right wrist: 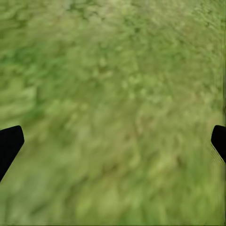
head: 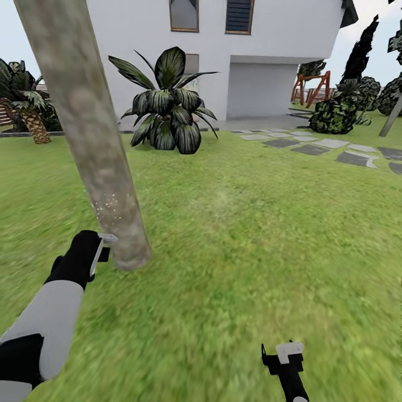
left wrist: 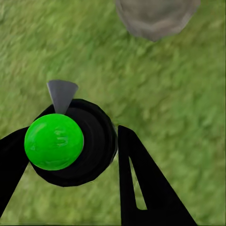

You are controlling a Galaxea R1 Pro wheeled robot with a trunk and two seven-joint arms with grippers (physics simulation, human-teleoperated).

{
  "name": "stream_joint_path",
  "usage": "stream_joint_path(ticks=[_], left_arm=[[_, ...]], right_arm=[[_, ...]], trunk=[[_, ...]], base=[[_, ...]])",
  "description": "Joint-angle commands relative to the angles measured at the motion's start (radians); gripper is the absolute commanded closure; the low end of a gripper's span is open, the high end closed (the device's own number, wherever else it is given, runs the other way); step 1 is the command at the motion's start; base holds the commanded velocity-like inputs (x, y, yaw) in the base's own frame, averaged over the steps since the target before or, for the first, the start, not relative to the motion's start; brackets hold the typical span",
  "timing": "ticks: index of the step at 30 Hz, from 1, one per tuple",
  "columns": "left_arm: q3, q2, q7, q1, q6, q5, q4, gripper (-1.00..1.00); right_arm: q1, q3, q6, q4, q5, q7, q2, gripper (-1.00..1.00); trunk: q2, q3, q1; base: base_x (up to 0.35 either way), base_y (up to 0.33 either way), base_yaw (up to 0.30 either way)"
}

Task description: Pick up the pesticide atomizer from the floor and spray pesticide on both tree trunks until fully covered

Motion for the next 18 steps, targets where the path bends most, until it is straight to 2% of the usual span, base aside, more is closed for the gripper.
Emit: stream_joint_path(ticks=[1,5,7,9,12,18], left_arm=[[0.000,0.014,0.006,0.000,0.003,0.014,-0.001,1.00],[-0.002,0.020,0.007,0.003,0.003,0.014,-0.002,1.00],[0.000,0.025,0.008,0.056,-0.002,0.014,-0.003,1.00],[0.010,0.039,0.008,0.083,-0.013,0.014,-0.003,1.00],[0.025,0.049,0.008,0.094,-0.023,0.015,-0.003,1.00],[0.028,0.044,0.009,0.096,-0.026,0.015,-0.025,1.00]], right_arm=[[0.000,0.009,-0.001,0.000,-0.005,-0.004,0.000,-1.00],[0.000,0.008,-0.001,0.000,-0.005,-0.004,0.000,-1.00],[0.000,0.008,-0.001,0.000,-0.005,-0.004,0.000,-1.00],[0.000,0.008,-0.001,0.000,-0.005,-0.004,0.000,-1.00],[0.000,0.009,-0.001,0.000,-0.005,-0.004,0.000,-1.00],[0.000,0.008,-0.001,0.000,-0.005,-0.004,0.000,-1.00]], trunk=[[0.000,-0.001,0.000],[0.000,-0.001,0.000],[0.000,-0.001,0.000],[0.000,-0.001,0.000],[0.000,-0.001,0.000],[0.000,-0.001,0.000]], base=[[0.153,-0.265,0.004],[0.152,-0.263,0.001],[0.140,-0.263,0.000],[0.140,-0.262,0.029],[0.151,-0.262,0.190],[0.165,-0.256,0.269]])
